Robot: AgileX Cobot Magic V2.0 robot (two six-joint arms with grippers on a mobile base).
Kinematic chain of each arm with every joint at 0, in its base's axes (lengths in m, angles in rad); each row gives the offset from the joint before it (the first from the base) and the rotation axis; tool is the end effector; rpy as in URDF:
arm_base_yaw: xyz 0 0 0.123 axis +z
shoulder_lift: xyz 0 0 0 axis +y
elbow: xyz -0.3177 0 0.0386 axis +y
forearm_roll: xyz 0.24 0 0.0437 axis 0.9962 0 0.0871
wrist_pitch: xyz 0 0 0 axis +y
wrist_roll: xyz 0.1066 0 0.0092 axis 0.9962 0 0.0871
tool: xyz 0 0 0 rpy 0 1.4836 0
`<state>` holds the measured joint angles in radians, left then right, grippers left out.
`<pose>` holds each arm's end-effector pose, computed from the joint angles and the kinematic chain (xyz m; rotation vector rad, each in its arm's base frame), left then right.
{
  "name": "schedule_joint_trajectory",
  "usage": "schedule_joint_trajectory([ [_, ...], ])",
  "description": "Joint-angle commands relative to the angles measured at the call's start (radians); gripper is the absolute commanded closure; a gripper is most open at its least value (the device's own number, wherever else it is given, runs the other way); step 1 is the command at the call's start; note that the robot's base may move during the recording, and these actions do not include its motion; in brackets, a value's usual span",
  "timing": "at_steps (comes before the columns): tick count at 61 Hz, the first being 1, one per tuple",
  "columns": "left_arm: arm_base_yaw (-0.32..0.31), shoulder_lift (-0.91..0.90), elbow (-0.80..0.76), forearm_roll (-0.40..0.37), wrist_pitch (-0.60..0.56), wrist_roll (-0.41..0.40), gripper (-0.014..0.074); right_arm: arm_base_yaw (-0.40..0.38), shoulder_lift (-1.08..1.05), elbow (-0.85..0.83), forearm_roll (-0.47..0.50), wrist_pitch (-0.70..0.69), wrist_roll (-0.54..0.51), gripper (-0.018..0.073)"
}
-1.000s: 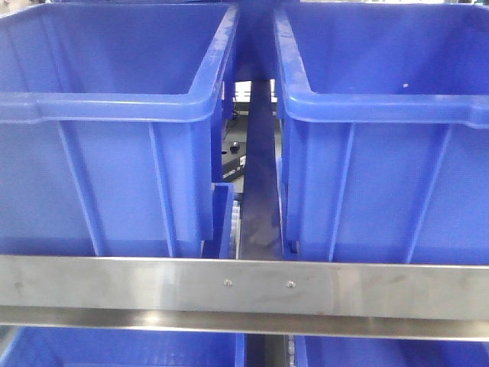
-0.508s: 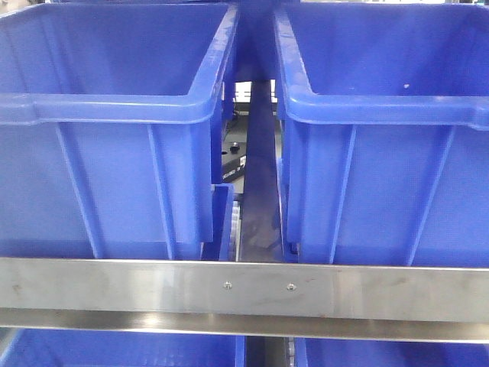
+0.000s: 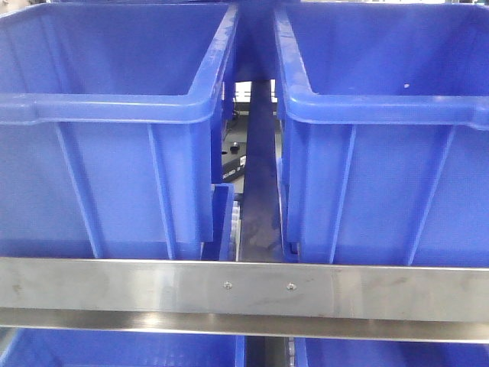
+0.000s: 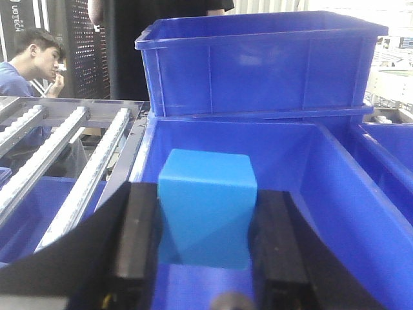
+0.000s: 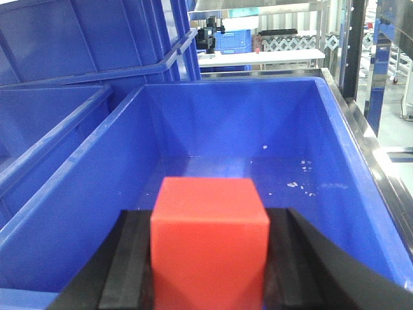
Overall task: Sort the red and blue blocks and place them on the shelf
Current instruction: 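Hold both cubes above the blue bins on the shelf, then lower both cubes into the blue bins and open both grippers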
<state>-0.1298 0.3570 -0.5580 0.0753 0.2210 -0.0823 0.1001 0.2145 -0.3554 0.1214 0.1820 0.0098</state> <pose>0.0488 -0.0046 0.3681 0.0777 1.5018 -0.0991 0.0357 0.0060 0.3103 0.0047 1.5267 0.1998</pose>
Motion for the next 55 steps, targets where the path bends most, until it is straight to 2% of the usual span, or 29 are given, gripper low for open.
schedule_joint_trajectory([
  [1, 0.002, 0.006, -0.029, -0.008, -0.094, -0.001, 0.0475, -0.007, 0.008, -0.028, -0.007, -0.082, -0.010, 0.0522],
  [9, 0.002, 0.006, -0.029, -0.013, -0.092, -0.001, 0.0475, -0.007, 0.016, -0.034, -0.007, -0.073, -0.010, 0.0538],
  [20, -0.007, 0.063, -0.046, -0.075, -0.092, -0.001, 0.0475, -0.007, 0.115, -0.133, -0.016, -0.053, -0.030, 0.0538],
  [28, -0.068, 0.165, -0.095, -0.065, -0.090, 0.014, 0.0475, -0.007, 0.262, -0.222, -0.032, -0.044, -0.123, 0.0538],
  [40, -0.181, 0.382, -0.162, -0.059, -0.104, 0.034, 0.0475, -0.006, 0.503, -0.302, -0.032, -0.078, -0.128, 0.0538],
  [46, -0.215, 0.499, -0.194, -0.059, -0.166, 0.034, 0.0475, -0.006, 0.587, -0.308, -0.032, -0.156, -0.128, 0.0538],
  [55, -0.219, 0.664, -0.215, -0.059, -0.315, 0.034, 0.0475, -0.006, 0.710, -0.308, -0.032, -0.226, -0.128, 0.0538],
])
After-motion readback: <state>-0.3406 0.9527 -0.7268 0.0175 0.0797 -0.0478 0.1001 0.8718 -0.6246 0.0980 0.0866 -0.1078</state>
